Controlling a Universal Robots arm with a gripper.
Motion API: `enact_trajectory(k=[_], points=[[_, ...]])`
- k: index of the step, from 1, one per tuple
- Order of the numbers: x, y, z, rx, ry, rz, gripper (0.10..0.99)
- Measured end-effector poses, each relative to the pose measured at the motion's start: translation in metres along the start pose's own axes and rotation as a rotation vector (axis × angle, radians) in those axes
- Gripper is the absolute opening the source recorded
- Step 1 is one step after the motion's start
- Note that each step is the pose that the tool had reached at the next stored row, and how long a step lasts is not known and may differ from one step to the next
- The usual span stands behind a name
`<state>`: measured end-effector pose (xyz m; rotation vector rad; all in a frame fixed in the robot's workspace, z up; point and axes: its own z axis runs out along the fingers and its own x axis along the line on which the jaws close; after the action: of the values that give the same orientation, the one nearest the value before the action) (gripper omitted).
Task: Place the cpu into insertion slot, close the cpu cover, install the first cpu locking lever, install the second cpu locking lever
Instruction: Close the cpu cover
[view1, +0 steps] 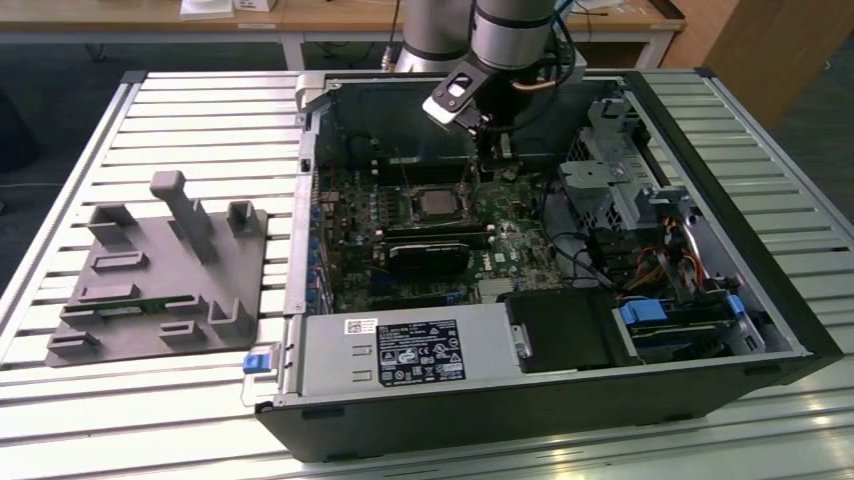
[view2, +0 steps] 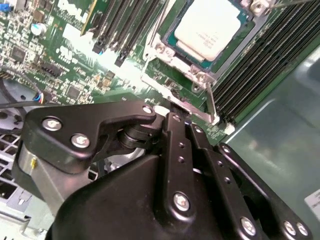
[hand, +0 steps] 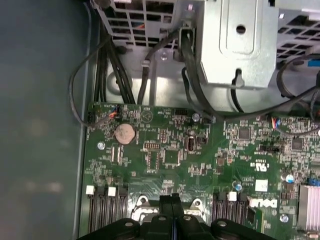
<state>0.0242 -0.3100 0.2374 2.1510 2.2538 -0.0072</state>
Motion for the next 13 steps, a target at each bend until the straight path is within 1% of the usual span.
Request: enact_trajectory(k=[4, 13], points=[[0.0003, -0.0052, 0.0009, 0.000, 0.0001, 0.001, 0.106], [0.0007, -0.0132, 0.0047, 0.000, -0.0001, 0.001, 0.106]])
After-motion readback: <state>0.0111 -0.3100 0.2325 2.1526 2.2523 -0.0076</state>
